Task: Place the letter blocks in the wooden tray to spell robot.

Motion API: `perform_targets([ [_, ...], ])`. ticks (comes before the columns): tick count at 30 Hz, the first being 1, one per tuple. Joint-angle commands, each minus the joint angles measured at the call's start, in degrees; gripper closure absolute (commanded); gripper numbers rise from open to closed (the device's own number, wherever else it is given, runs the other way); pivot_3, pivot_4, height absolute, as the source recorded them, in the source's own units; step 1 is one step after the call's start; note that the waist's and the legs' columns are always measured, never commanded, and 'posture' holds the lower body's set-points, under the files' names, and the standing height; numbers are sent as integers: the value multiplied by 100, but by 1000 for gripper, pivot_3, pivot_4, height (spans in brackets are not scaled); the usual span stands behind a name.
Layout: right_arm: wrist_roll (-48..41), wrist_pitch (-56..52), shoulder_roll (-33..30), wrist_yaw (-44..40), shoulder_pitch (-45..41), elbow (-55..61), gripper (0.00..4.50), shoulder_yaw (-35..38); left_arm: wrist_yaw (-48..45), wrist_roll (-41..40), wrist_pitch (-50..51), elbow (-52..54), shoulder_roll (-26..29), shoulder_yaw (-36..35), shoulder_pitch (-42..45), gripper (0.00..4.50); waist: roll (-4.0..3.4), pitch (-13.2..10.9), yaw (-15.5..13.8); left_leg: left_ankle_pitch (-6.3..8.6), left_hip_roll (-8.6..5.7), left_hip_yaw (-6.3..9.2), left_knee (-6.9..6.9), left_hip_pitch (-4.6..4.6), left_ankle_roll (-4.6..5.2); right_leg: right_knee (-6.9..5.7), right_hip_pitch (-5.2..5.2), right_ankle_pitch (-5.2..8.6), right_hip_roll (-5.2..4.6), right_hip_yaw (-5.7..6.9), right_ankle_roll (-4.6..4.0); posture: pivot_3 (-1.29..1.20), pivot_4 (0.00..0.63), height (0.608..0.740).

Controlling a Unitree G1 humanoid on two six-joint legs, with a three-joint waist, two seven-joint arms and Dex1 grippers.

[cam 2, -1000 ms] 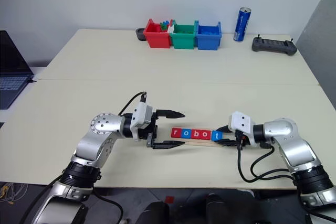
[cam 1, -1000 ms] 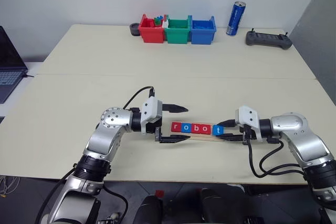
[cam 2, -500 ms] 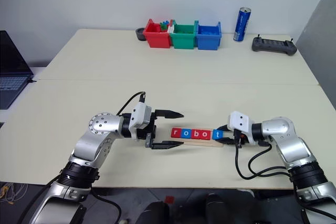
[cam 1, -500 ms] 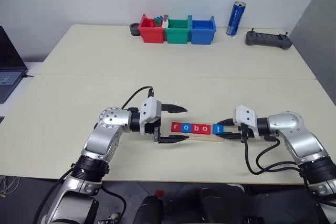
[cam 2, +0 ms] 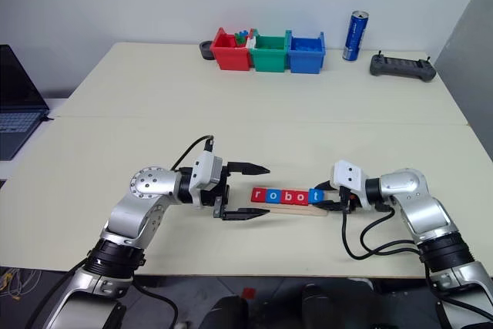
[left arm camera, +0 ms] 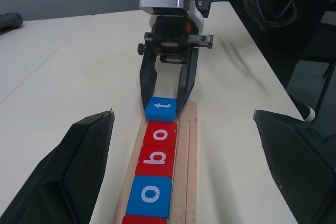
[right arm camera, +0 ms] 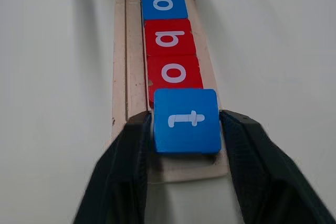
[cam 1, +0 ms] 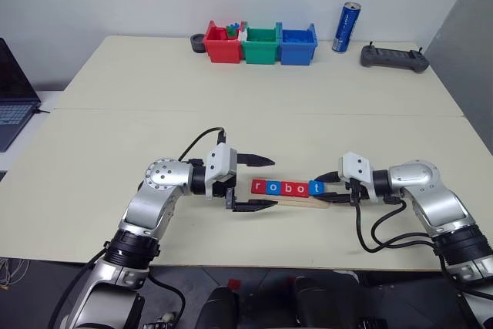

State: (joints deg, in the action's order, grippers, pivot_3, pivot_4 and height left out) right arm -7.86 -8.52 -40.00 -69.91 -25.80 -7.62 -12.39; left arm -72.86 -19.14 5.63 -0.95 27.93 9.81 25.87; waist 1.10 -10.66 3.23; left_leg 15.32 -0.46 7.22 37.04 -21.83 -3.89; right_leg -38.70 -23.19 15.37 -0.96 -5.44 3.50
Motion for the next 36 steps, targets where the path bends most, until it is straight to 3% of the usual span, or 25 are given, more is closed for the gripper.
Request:
perform_targets([
  [1, -84, -39, -51, -106, -111, 115, 982, 82, 43, -77, -24, 200, 35, -57, 13, 0, 0, 0, 1, 0, 0, 0, 0, 0, 0, 0, 0, 0, 0, 0, 0, 0, 150, 740],
  [3, -82, -41, -67, -124, -109, 120, 180, 90, 46, -77, -25, 196, 35, -56, 13, 0, 0, 0, 2, 0, 0, 0, 0, 0, 0, -1, 0, 0, 0, 0, 0, 0, 150, 740],
  [4, -88, -48, -78, -139, -113, 116, 30, 105, 51, -75, -22, 195, 29, -51, 18, 0, 0, 0, 2, 0, 0, 0, 0, 0, 0, -1, 0, 0, 0, 0, 0, 0, 150, 740],
  [15, -398, -492, 183, 108, -278, 280, 30, 335, 47, -68, -43, 147, 3, -35, 48, 0, 0, 0, 5, 0, 1, 1, 0, 1, 0, -3, -1, 0, 0, 0, 0, 0, 150, 740],
  [18, -412, -522, 293, 183, -301, 323, 854, 317, 39, -67, -48, 126, 2, -38, 65, 0, 0, 0, 2, 0, 0, 1, 1, 0, 0, -3, -1, 0, 0, 0, 0, 0, 150, 740],
  [28, -179, -255, 369, 213, -242, 321, 4421, 141, 33, -52, -58, 82, 5, -43, 104, 0, 0, 0, 4, 0, 0, 1, 1, 0, 0, -3, -1, 0, 0, 1, 0, 0, 150, 740],
  [36, -36, -44, 343, 212, -125, 288, 4468, 17, 49, -45, -63, 68, -15, -35, 120, 0, 0, 0, 4, 0, 0, 1, 1, 0, 0, -4, -1, 0, 0, 1, 0, 0, 150, 740],
])
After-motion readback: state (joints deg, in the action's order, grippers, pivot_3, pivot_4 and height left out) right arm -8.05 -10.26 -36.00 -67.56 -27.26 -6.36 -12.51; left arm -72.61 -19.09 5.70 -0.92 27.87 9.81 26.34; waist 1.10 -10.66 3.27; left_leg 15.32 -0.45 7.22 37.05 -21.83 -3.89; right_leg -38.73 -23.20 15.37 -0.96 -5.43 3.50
